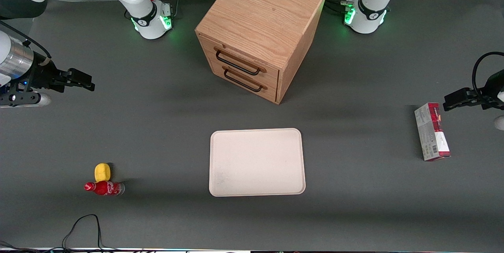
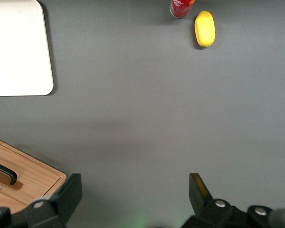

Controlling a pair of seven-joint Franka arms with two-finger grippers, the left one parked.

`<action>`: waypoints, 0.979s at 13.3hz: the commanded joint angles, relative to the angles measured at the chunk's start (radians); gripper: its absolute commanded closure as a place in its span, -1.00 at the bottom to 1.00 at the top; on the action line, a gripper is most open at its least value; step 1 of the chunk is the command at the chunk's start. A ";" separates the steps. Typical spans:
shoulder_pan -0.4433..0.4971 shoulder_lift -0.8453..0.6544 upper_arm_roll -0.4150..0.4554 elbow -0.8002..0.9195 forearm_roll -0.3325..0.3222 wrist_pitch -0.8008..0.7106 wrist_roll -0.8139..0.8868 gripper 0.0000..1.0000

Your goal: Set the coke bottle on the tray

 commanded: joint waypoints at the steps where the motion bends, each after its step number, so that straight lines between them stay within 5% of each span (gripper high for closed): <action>1: 0.012 0.012 -0.012 0.029 0.012 -0.025 0.004 -1.00; 13: 0.010 0.035 -0.019 0.048 -0.001 -0.046 0.018 -1.00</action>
